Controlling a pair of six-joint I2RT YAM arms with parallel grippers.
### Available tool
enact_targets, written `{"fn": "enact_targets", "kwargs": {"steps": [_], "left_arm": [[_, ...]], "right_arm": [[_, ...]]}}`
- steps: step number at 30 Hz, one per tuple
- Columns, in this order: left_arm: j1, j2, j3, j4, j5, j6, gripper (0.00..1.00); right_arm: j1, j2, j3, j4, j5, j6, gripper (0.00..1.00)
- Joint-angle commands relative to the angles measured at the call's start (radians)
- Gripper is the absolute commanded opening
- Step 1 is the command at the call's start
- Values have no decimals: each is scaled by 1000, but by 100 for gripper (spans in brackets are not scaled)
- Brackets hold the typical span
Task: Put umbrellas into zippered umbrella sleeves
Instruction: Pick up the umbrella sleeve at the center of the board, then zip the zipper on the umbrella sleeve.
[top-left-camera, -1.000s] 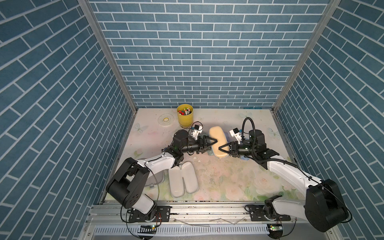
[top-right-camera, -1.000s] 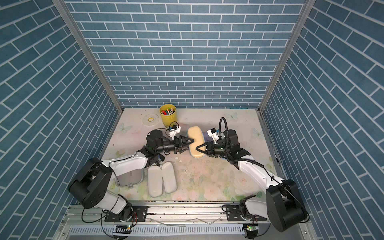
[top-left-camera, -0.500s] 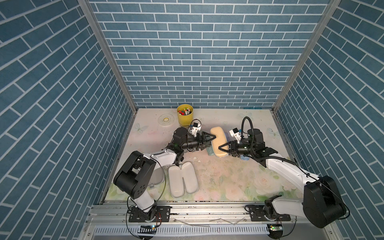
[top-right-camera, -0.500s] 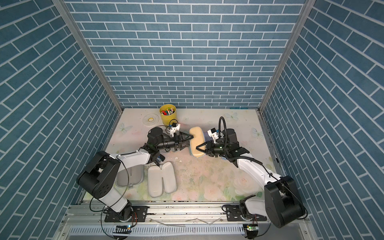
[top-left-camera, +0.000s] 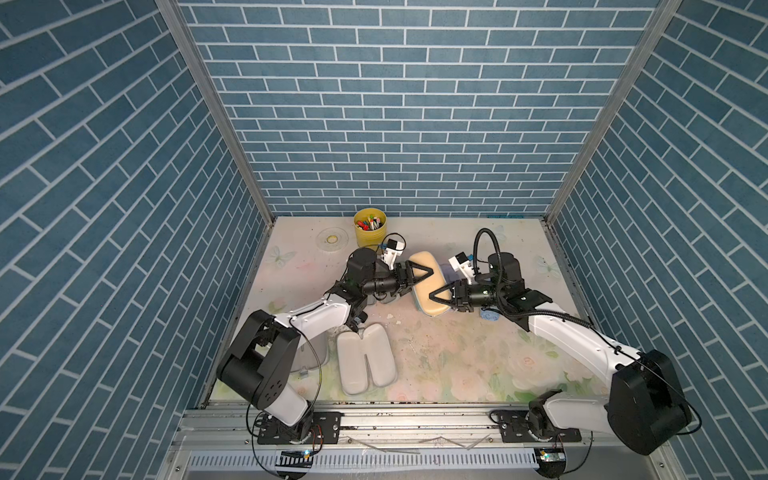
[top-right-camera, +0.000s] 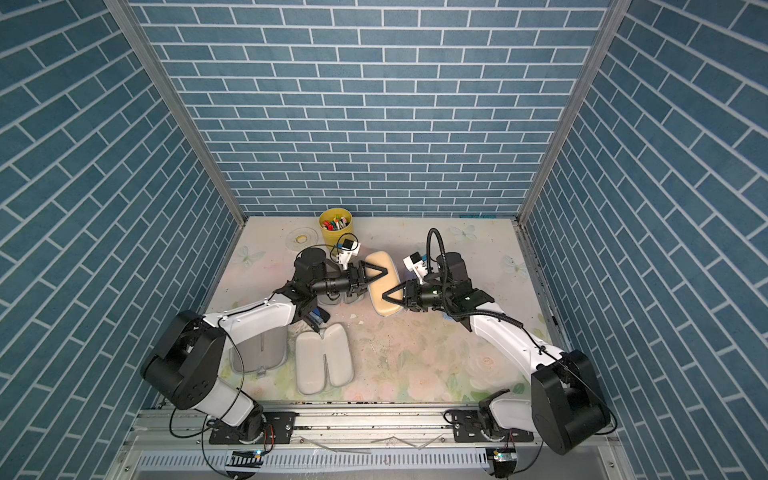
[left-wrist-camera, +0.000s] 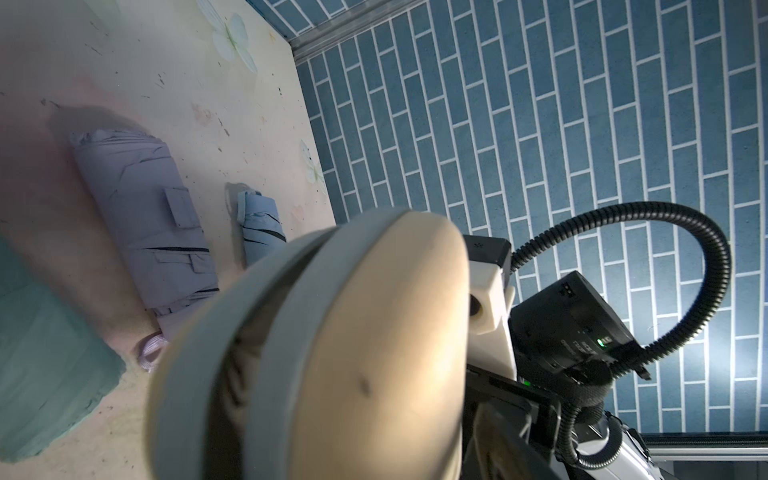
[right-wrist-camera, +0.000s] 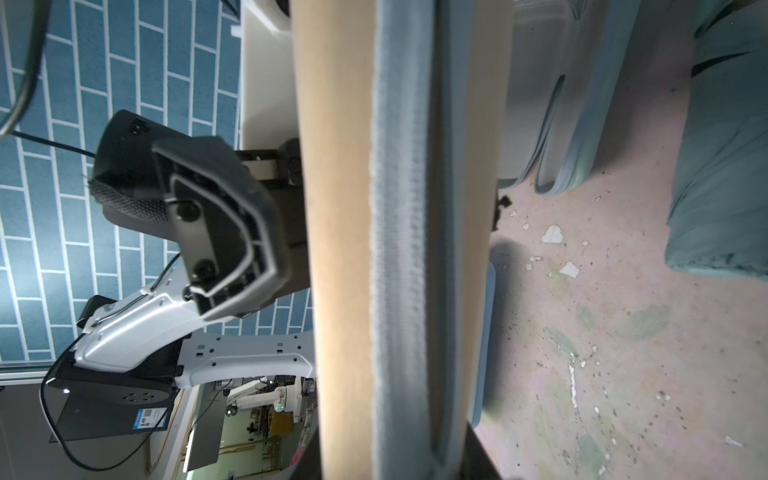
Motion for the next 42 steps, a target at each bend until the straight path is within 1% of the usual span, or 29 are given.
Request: {"fn": "enact_targets", "kwargs": {"steps": [1,3,4,5,7,8,10,11,12,13,14,15,17,19,20,22,25,26,28,30,32,37,42], "left_arm": [[-2,16,0,149,-40,-67,64],[-2,19,7,161,-43,-71,59],[0,19,16,152,-40,-63,55],[2,21,23,143,-34,-54,52],[24,26,39,126,-6,-41,40],[39,29,45,122,15,-41,36],[88,39,77,100,92,-33,28],[107,43,99,73,132,-18,25],[130,45,124,46,174,3,22],[145,44,148,12,219,27,19],[154,37,170,-28,248,78,18],[162,32,196,-84,285,127,17],[171,18,241,-212,335,239,16],[171,8,306,-423,374,408,16],[172,7,335,-522,379,494,16],[172,9,409,-756,381,688,16],[169,11,472,-938,408,854,15],[166,11,482,-976,420,889,15],[160,2,503,-1057,442,965,14],[151,-4,515,-1104,454,1002,13],[147,-3,520,-1125,450,1007,13],[140,9,523,-1136,433,994,13],[140,17,522,-1097,419,954,12]], "right_arm": [[12,1,-15,192,36,69,22],[26,18,-29,249,54,103,22],[34,29,-27,263,56,111,24],[39,34,-28,277,52,118,29],[34,29,-30,267,34,112,44],[25,15,-27,241,25,95,50],[-2,-27,-10,115,8,10,57],[-19,-48,4,30,10,-49,59],[-34,-72,29,-97,35,-134,59],[-46,-93,62,-243,94,-252,60],[-50,-107,86,-340,161,-334,59],[-51,-123,104,-412,256,-407,59],[-50,-138,110,-463,449,-498,56],[-38,-150,78,-417,600,-559,50],[-22,-160,55,-372,646,-585,47],[59,-180,0,-254,754,-672,41],[191,-179,-33,-149,903,-829,32],[214,-179,-43,-127,922,-866,30],[231,-192,-84,-33,922,-906,28],[239,-221,-151,81,863,-954,28],[251,-237,-193,162,808,-1000,28],[286,-225,-194,171,728,-1069,30],[334,-220,-189,179,716,-1083,34]]}}
